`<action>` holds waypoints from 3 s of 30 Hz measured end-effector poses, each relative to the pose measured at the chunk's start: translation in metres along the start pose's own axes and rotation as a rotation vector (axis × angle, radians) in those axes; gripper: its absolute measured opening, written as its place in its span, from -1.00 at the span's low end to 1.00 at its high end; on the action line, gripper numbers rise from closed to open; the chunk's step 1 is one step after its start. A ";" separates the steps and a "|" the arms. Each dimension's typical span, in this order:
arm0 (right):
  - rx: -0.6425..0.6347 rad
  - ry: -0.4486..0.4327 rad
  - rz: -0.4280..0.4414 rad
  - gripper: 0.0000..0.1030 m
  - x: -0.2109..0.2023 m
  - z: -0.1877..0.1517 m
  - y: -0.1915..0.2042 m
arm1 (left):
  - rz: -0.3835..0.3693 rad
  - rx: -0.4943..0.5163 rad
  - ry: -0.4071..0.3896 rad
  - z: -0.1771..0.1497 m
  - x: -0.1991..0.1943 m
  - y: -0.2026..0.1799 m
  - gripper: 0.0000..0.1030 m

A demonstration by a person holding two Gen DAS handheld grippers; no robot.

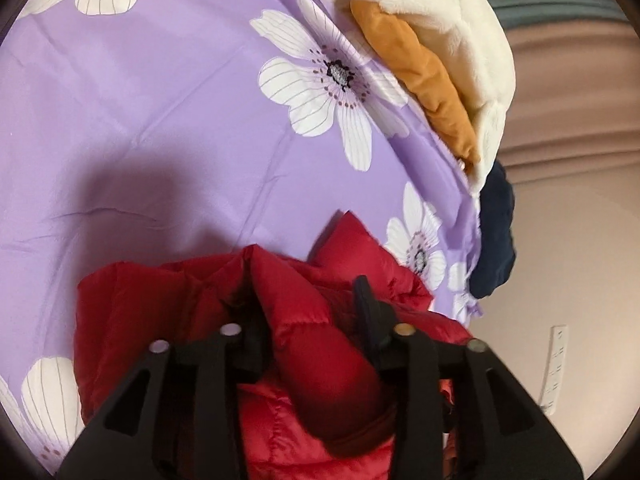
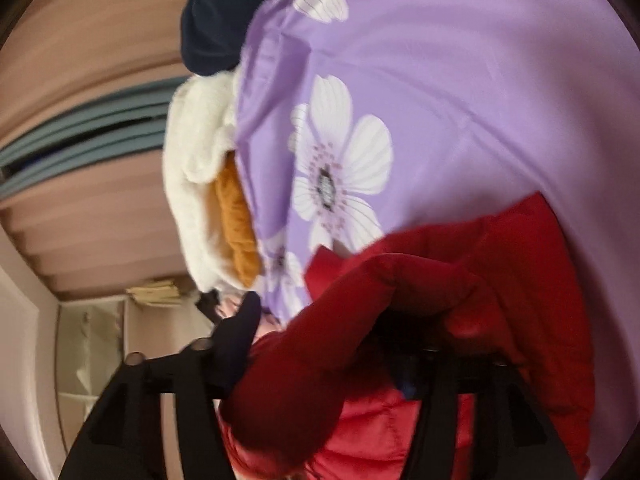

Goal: Fold large clothes

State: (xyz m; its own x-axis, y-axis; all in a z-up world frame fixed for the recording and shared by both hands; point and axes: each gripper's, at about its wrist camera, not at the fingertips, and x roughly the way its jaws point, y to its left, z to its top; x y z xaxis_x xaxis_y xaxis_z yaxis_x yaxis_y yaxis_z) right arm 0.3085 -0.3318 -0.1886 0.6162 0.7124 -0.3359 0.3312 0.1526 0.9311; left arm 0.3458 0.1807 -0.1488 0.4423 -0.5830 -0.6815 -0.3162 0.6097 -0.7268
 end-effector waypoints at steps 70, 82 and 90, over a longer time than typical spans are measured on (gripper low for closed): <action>-1.286 -0.064 -0.650 0.49 0.029 -0.215 0.035 | 0.266 0.657 -0.140 -0.177 -0.067 -0.018 0.76; -1.227 -0.077 -0.479 0.49 -0.005 -0.236 0.050 | 0.062 0.238 -0.189 -0.151 -0.140 0.064 0.78; -1.256 -0.040 -0.472 0.49 0.018 -0.249 0.052 | -0.081 0.053 -0.123 -0.132 -0.117 0.089 0.81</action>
State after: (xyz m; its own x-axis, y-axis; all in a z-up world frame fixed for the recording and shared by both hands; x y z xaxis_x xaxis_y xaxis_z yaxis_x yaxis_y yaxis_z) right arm 0.1596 -0.1402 -0.1107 0.6531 0.4010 -0.6424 -0.3465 0.9125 0.2174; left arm 0.1551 0.2320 -0.1454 0.5654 -0.5630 -0.6027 -0.2317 0.5929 -0.7712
